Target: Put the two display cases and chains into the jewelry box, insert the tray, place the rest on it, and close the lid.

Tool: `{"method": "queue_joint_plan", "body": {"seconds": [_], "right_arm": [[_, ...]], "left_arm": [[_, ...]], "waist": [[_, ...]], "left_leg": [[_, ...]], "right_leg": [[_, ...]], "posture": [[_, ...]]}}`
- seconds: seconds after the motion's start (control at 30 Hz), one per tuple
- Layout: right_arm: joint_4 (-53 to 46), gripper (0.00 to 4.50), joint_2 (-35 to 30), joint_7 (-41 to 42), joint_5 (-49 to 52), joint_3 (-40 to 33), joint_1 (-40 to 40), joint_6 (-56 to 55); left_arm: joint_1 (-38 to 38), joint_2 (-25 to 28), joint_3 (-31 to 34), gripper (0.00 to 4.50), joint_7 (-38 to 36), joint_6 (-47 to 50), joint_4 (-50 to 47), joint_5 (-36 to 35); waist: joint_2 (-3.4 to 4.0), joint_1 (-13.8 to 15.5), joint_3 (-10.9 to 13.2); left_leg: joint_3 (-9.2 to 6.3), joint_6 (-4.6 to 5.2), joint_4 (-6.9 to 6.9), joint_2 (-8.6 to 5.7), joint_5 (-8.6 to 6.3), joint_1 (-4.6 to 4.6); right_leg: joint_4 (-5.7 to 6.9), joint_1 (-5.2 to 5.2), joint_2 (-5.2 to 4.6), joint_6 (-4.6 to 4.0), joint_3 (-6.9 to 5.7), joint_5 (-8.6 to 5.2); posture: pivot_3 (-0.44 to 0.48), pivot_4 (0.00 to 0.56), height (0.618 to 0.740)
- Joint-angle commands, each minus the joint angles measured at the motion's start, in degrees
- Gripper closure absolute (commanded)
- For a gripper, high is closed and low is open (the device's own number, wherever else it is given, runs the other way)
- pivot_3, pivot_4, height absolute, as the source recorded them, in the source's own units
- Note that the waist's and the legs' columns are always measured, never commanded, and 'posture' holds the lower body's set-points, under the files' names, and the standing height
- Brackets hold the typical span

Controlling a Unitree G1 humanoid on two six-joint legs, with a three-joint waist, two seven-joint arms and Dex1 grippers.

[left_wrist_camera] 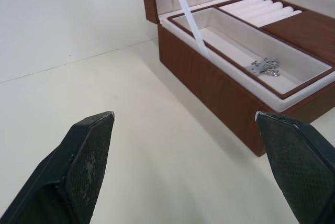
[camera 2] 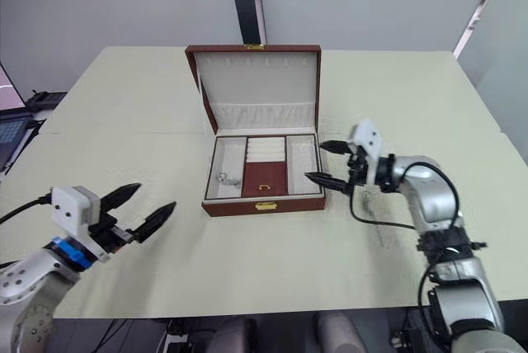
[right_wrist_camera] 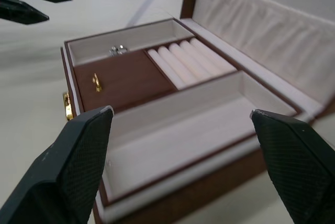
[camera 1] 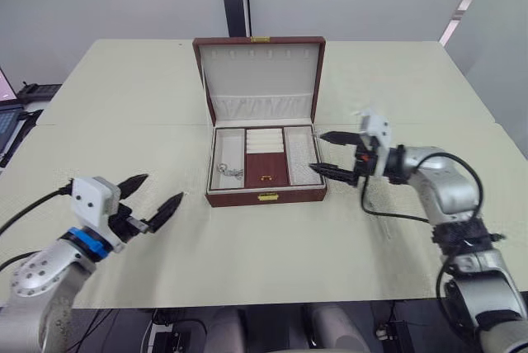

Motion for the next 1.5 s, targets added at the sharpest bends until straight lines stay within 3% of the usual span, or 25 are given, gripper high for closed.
{"method": "queue_joint_plan", "body": {"seconds": [0.03, 0.23, 0.47, 1.03, 1.3, 1.5], "right_arm": [[-4.0, 0.04, -4.7, -0.2, 3.3, -6.8, 5.1, 0.3], [-5.7, 0.04, -10.4, -1.7, 4.3, -14.4, 16.3, -0.5], [-4.3, 0.04, -11.0, -4.2, 3.8, -19.2, 25.3, -3.0], [-1.7, 0.04, -10.7, -6.3, 3.7, -17.9, 24.3, -5.2], [-10.8, 0.04, -8.6, -10.2, 6.5, -19.3, 28.5, -1.5], [-24.0, 0.04, -3.5, -17.8, 8.6, -17.4, 33.7, 2.8]], "left_arm": [[-0.1, 3.2, 1.5, 0.0, -4.1, 0.7, 2.0, -0.1], [-2.1, 7.1, 3.6, 0.0, -7.7, -1.5, 9.0, 2.4], [-1.8, 6.2, 4.6, 0.0, -7.7, -3.0, 11.7, 4.2], [-1.8, 6.1, 5.5, 0.0, -8.0, -4.6, 13.5, 4.8], [-0.7, 5.0, 4.3, 0.0, -12.6, -6.6, 9.3, 2.4], [-1.2, 4.6, -2.9, 0.0, -18.8, -8.3, 3.7, 2.4]], "waist": [[-0.01, 0.0, 0.0], [-0.01, 0.0, 0.0], [-0.02, 0.0, 0.0], [-0.02, 0.0, 0.0], [-0.02, 0.1, 0.0], [-0.04, 0.2, 0.0]], "left_leg": [[0.0, 0.0, 0.0, 0.0, 0.0, 0.0], [0.0, 0.0, 0.0, 0.01, 0.0, 0.03], [0.1, 0.0, 0.0, 0.01, 0.0, 0.08], [0.13, 0.0, 0.0, 0.01, 0.0, 0.1], [0.12, 0.0, 0.0, 0.01, 0.0, 0.1], [0.1, -0.01, 0.0, 0.01, 0.0, 0.09]], "right_leg": [[-0.01, 0.0, 0.0, 0.0, -0.01, 0.0], [0.01, 0.01, 0.02, 0.01, 0.0, 0.0], [0.0, 0.03, 0.01, 0.03, 0.09, 0.0], [0.01, 0.04, 0.0, 0.03, 0.11, 0.0], [0.02, 0.05, 0.0, 0.03, 0.1, 0.0], [0.02, 0.06, 0.0, 0.04, 0.09, 0.0]], "posture": [[0.0, 0.15, 0.74], [0.0, 0.15, 0.74], [0.0, 0.15, 0.74], [0.0, 0.15, 0.74], [0.0, 0.15, 0.74], [0.0, 0.15, 0.74]]}}
